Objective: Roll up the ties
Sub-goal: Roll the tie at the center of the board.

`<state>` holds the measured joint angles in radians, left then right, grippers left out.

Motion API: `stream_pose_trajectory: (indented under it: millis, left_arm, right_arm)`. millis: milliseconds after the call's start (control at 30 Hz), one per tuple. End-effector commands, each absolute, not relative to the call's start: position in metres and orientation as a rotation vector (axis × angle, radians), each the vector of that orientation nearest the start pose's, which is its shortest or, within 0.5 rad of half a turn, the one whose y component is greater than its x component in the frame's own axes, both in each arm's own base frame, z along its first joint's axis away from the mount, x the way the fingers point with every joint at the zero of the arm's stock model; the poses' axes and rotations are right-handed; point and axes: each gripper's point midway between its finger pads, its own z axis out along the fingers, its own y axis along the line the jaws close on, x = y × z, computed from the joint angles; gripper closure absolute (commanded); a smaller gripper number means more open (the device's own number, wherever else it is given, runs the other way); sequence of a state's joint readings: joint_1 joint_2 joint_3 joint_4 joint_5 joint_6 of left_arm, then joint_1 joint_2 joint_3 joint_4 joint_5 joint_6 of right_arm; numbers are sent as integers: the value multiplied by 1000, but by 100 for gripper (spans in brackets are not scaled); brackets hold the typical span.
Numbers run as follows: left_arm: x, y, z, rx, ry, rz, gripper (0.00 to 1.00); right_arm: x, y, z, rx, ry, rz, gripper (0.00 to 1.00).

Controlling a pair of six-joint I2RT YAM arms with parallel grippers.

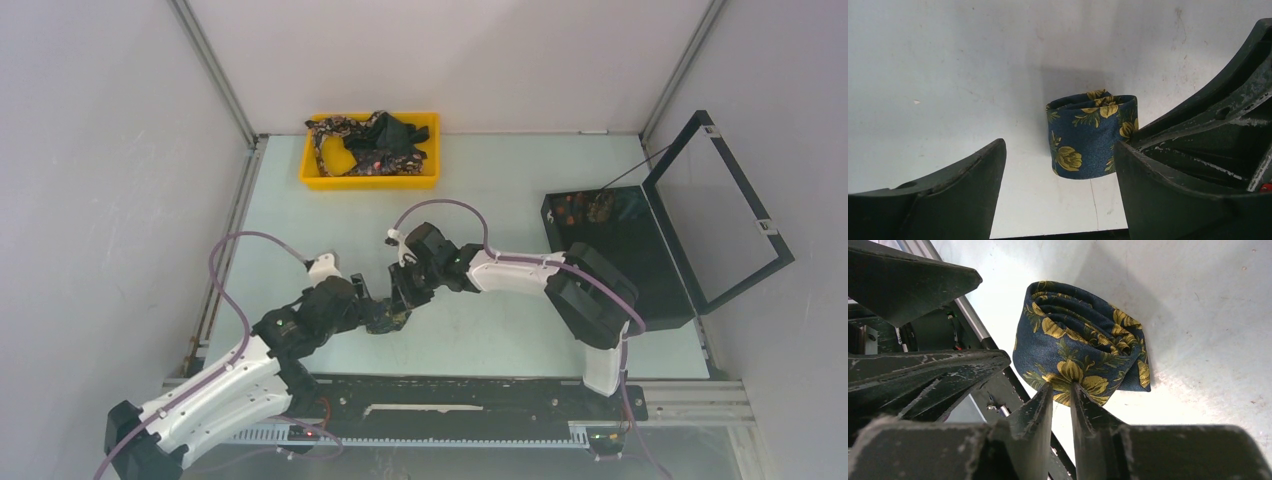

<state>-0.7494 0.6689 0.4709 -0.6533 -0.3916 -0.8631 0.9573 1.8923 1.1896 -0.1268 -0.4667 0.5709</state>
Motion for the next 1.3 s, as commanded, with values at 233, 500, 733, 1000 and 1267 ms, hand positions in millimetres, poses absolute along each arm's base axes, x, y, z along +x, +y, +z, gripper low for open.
stream_pose_trajectory:
  millis: [233, 500, 733, 1000, 1267]
  left_arm:
    - [185, -126, 81, -290, 2318, -389, 11]
    - [184, -134, 75, -312, 2296, -496, 5]
    - [186, -143, 65, -323, 2288, -588, 6]
    - [192, -149, 59, -355, 2255, -678, 7]
    - [192, -151, 63, -376, 2227, -729, 7]
  right_arm:
    - [191, 416, 100, -781, 2480, 1234, 59]
    - [198, 408, 98, -760, 2498, 1225, 57]
    - [198, 398, 85, -713, 2539, 1230, 45]
    - [195, 402, 65, -680, 2570, 1315, 44]
    - [197, 412, 51, -657, 2576, 1371, 54]
